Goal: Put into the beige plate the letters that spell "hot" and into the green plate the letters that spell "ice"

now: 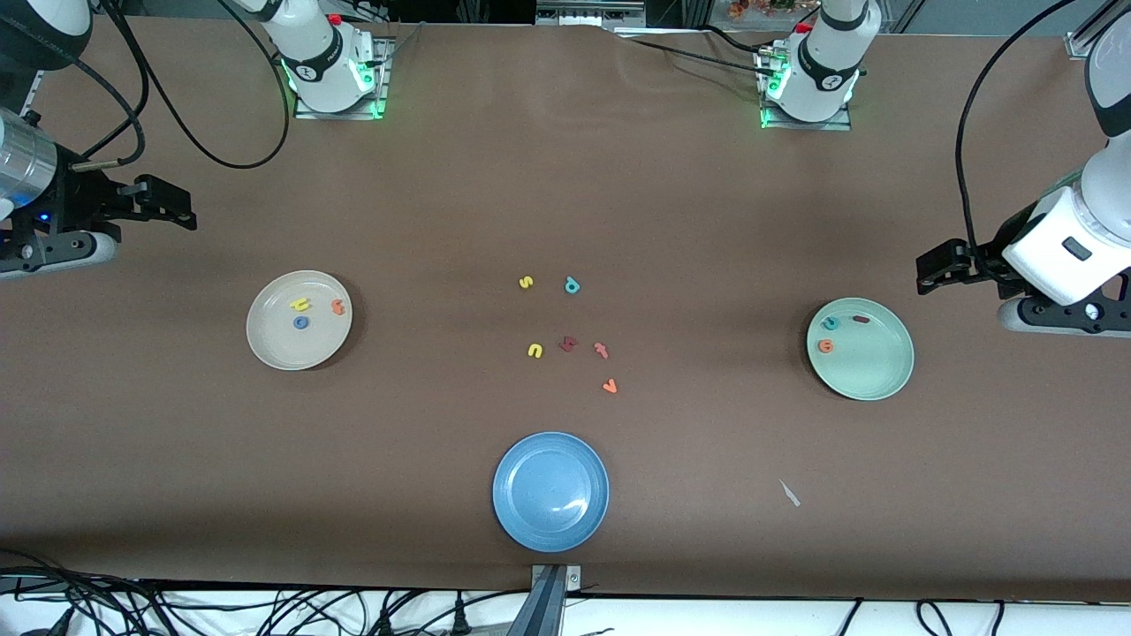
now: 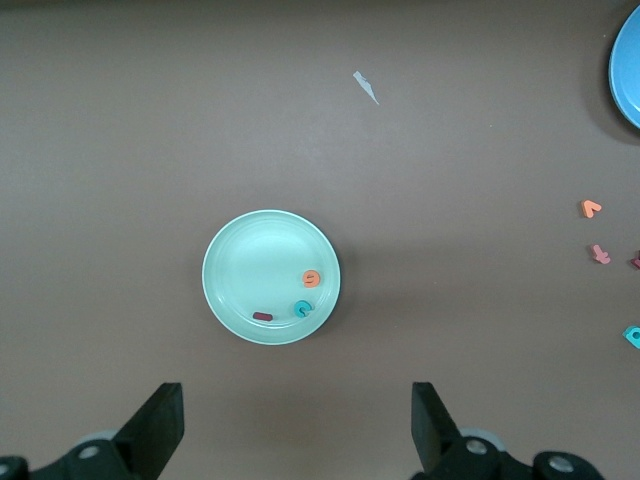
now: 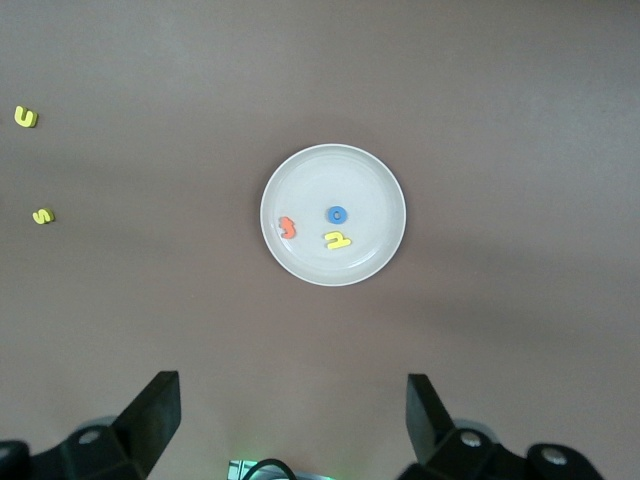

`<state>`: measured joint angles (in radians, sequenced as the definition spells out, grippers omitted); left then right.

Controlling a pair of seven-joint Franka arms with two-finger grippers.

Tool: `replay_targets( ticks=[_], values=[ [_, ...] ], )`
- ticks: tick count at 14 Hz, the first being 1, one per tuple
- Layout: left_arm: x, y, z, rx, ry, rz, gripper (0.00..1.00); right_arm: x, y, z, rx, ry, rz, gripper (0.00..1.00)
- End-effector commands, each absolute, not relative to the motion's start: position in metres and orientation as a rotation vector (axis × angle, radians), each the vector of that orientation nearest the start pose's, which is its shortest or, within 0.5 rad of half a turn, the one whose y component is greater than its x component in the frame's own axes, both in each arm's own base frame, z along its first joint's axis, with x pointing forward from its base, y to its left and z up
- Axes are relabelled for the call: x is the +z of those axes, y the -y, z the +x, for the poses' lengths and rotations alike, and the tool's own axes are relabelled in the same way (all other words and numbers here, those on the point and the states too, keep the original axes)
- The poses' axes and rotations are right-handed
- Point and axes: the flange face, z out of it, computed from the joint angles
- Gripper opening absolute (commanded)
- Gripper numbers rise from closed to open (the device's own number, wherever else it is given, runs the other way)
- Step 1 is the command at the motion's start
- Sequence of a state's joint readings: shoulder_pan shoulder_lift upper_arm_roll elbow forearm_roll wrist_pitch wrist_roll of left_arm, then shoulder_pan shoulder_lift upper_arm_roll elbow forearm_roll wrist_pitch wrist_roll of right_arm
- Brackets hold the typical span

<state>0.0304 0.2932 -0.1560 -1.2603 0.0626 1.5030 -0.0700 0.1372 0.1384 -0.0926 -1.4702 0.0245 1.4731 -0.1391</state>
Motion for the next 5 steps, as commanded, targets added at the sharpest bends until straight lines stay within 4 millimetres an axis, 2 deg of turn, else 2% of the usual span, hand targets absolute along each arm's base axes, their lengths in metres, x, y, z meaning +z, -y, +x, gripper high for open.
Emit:
replay_targets(
  ticks=[1, 5],
  values=[
    [0.5956, 0.0566, 0.6252, 0.055, -0.106, -3.13, 1.0, 0.5899, -0.0325, 0.5873, 0.204, 0.272, -3.121, 1.0],
    [0.5956, 0.0577, 0.6251, 0.055, -0.109, -3.132, 1.0, 0.5916, -0.0325, 0.5872, 0.196, 0.272, -3.122, 1.0]
  ],
)
